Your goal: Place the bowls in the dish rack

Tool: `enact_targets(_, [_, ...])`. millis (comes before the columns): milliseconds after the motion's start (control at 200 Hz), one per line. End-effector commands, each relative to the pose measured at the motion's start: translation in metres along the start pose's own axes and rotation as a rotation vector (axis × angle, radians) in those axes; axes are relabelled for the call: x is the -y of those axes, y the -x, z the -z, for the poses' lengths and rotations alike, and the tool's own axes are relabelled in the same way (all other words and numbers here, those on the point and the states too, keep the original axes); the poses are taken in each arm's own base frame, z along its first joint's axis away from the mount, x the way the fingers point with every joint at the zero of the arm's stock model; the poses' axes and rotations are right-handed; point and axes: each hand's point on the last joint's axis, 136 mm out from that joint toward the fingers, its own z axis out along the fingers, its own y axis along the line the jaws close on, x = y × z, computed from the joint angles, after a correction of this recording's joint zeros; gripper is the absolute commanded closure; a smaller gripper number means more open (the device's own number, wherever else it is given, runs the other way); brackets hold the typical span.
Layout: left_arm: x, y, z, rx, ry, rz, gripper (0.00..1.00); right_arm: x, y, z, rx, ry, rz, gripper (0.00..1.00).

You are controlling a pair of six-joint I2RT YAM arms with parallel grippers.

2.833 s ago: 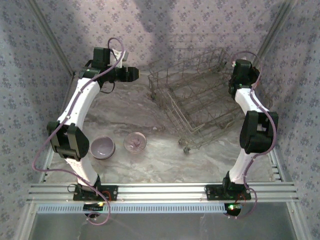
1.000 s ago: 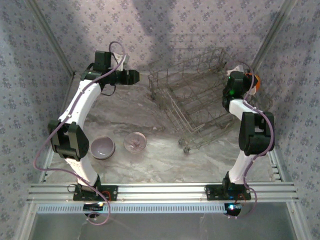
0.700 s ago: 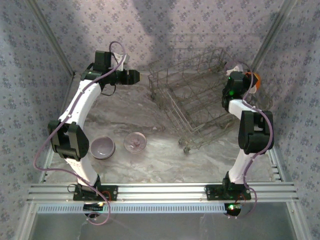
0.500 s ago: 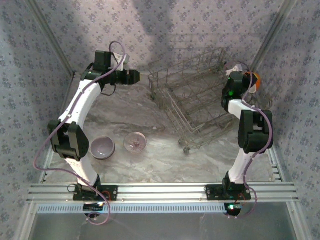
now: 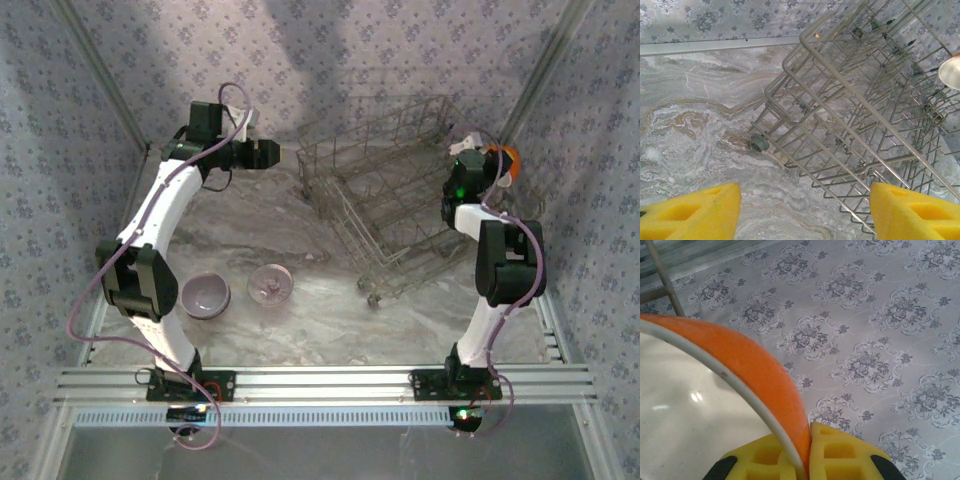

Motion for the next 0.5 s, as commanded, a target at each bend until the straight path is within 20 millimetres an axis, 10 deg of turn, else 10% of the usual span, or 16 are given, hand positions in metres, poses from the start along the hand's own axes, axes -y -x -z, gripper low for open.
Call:
enact_targets(0, [0.01,0.014,0.008,0.045,-0.042,-0.02,0.31,-0.018,-0.015,0.001,-0.038,0.036,0.058,1.0])
enact_targets(495, [0.016,0.013,0.009,0.046,-0.067,-0.013,0.31,-0.033,-0.022,0.006,-0.059,0.074,0.086,1.0])
